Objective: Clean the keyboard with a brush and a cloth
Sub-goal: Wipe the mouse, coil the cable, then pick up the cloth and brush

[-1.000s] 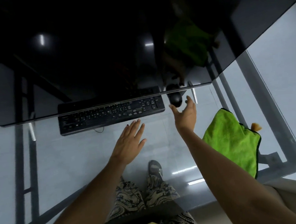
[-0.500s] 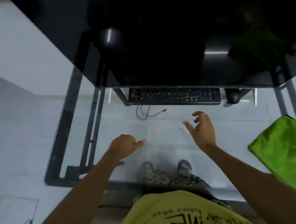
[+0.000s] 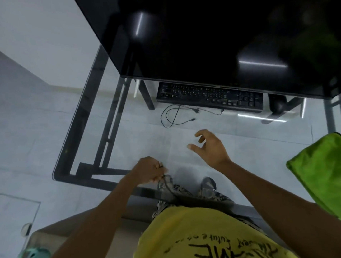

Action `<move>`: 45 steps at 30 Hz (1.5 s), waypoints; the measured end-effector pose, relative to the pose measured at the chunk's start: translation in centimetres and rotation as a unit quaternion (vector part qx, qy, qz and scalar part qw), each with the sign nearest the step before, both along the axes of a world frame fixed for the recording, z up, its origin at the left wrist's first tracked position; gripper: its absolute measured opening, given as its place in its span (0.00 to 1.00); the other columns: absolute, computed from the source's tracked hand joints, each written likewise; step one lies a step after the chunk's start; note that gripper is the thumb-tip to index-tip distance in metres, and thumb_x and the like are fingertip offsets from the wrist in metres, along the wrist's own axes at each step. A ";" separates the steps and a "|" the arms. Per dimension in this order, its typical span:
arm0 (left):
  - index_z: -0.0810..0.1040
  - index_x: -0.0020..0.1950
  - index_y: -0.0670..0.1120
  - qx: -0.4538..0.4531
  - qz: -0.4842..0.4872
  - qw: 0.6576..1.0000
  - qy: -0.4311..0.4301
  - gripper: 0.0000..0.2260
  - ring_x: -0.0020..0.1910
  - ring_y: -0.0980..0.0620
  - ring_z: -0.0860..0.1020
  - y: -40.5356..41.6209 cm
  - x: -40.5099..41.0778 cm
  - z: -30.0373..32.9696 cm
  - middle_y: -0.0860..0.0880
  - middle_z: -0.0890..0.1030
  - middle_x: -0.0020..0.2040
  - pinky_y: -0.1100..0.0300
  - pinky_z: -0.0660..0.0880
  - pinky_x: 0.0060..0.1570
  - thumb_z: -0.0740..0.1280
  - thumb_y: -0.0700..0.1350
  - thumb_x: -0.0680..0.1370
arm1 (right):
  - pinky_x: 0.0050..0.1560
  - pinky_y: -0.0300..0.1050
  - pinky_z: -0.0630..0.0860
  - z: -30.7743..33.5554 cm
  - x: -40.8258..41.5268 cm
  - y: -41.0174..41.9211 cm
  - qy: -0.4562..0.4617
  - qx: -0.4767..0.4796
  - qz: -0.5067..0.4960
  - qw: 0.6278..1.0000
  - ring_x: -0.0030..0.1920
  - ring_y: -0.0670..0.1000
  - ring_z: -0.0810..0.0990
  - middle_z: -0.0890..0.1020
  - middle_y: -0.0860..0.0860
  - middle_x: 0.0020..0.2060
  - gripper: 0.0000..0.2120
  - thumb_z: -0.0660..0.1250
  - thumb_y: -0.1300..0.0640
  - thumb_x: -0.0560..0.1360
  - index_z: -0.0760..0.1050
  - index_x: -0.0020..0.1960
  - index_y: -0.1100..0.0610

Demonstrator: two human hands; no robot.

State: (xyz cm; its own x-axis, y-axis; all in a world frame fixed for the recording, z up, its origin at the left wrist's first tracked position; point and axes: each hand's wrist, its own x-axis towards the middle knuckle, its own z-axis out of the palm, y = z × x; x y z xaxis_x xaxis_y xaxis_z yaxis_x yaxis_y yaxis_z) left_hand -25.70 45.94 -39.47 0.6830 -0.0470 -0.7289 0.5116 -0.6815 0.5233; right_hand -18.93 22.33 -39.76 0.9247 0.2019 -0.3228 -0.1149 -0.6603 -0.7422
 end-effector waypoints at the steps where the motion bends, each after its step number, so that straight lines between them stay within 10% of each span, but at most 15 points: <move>1: 0.82 0.41 0.36 -0.049 0.060 0.997 -0.017 0.15 0.34 0.48 0.82 -0.3 0.7 0.6 0.44 0.84 0.34 0.59 0.80 0.37 0.70 0.49 0.76 | 0.44 0.40 0.73 0.4 0.0 0.2 0.047 0.023 0.008 0.999 0.43 0.46 0.77 0.77 0.46 0.48 0.22 0.72 0.39 0.69 0.73 0.57 0.48; 5: 0.81 0.47 0.39 -0.182 0.183 0.965 -0.055 0.11 0.38 0.51 0.82 -2.1 5.1 3.6 0.43 0.84 0.40 0.61 0.80 0.41 0.68 0.47 0.77 | 0.57 0.41 0.74 2.7 1.0 1.1 0.340 0.182 0.064 0.920 0.56 0.48 0.80 0.81 0.48 0.56 0.20 0.72 0.47 0.72 0.74 0.62 0.47; 8: 0.80 0.51 0.37 -0.233 0.253 0.936 -0.073 0.13 0.38 0.53 0.82 -3.2 7.8 5.2 0.44 0.83 0.40 0.63 0.79 0.41 0.67 0.47 0.78 | 0.65 0.48 0.71 3.2 1.7 1.3 0.395 0.241 0.091 0.882 0.58 0.51 0.81 0.83 0.51 0.55 0.15 0.70 0.52 0.75 0.75 0.61 0.51; 15: 0.80 0.51 0.38 -0.257 0.315 0.912 -0.047 0.07 0.43 0.50 0.84 -2.8 9.7 4.6 0.41 0.84 0.45 0.61 0.80 0.45 0.67 0.40 0.78 | 0.34 0.42 0.76 4.0 3.3 0.5 0.290 0.219 -0.056 0.930 0.27 0.46 0.69 0.70 0.50 0.33 0.10 0.65 0.53 0.79 0.81 0.50 0.58; 21: 0.81 0.51 0.45 -0.207 0.200 0.954 -0.079 0.05 0.43 0.53 0.83 -2.6 10.5 4.5 0.44 0.84 0.45 0.64 0.78 0.44 0.66 0.40 0.78 | 0.30 0.40 0.68 5.5 6.3 -1.0 0.205 0.139 -0.048 0.968 0.31 0.48 0.70 0.76 0.51 0.32 0.07 0.72 0.55 0.74 0.83 0.46 0.59; 27: 0.78 0.61 0.48 -0.049 -0.110 0.966 -0.230 0.13 0.52 0.54 0.76 -6.5 12.8 6.2 0.52 0.78 0.53 0.59 0.73 0.54 0.60 0.40 0.79 | 0.37 0.31 0.72 6.9 9.6 -2.0 0.115 0.064 0.015 0.991 0.38 0.43 0.78 0.83 0.49 0.39 0.06 0.70 0.55 0.75 0.83 0.47 0.57; 33: 0.73 0.44 0.47 -0.148 -0.004 0.989 -0.021 0.15 0.32 0.53 0.69 -8.1 15.5 8.5 0.49 0.70 0.36 0.62 0.69 0.31 0.53 0.50 0.84 | 0.29 0.29 0.67 8.9 11.0 -2.9 0.100 0.123 -0.019 0.987 0.30 0.41 0.74 0.78 0.49 0.32 0.08 0.72 0.56 0.74 0.83 0.46 0.61; 37: 0.70 0.39 0.47 -0.459 0.315 0.823 0.113 0.13 0.22 0.58 0.61 -7.6 17.7 10.4 0.53 0.65 0.26 0.67 0.63 0.25 0.56 0.44 0.83 | 0.29 0.38 0.62 7.8 10.2 -3.3 0.047 0.165 -0.099 0.980 0.26 0.43 0.64 0.70 0.42 0.23 0.14 0.67 0.48 0.77 0.82 0.41 0.57; 39: 0.72 0.41 0.44 -0.551 0.446 0.699 0.093 0.12 0.22 0.59 0.66 -7.8 19.0 11.2 0.52 0.71 0.28 0.66 0.71 0.27 0.56 0.41 0.83 | 0.28 0.34 0.63 7.4 8.9 -2.8 0.018 0.132 -0.100 0.986 0.22 0.41 0.66 0.68 0.41 0.19 0.14 0.62 0.50 0.80 0.81 0.44 0.57; 41: 0.75 0.44 0.41 -0.576 0.498 0.648 0.022 0.10 0.26 0.57 0.75 -8.0 20.0 11.4 0.49 0.77 0.31 0.62 0.80 0.36 0.57 0.40 0.82 | 0.31 0.38 0.67 7.1 7.0 -2.3 0.015 0.081 -0.052 0.995 0.26 0.42 0.69 0.71 0.42 0.23 0.14 0.59 0.50 0.81 0.81 0.46 0.54; 45: 0.77 0.49 0.41 -0.359 0.331 0.847 -0.209 0.08 0.44 0.54 0.83 -8.1 20.0 8.9 0.46 0.82 0.44 0.60 0.78 0.55 0.58 0.39 0.82 | 0.37 0.32 0.71 8.1 5.1 -1.5 0.059 0.060 0.044 0.995 0.32 0.41 0.75 0.77 0.43 0.29 0.10 0.61 0.50 0.80 0.82 0.49 0.50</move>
State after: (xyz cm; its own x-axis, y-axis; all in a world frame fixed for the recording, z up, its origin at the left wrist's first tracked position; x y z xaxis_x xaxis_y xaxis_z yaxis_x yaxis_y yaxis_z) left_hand -5.73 37.80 -30.52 0.9243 0.1199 -0.3625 0.3246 0.2529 0.9114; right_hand -13.79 20.79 -31.64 0.8588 0.3238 -0.3971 -0.1522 -0.5789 -0.8010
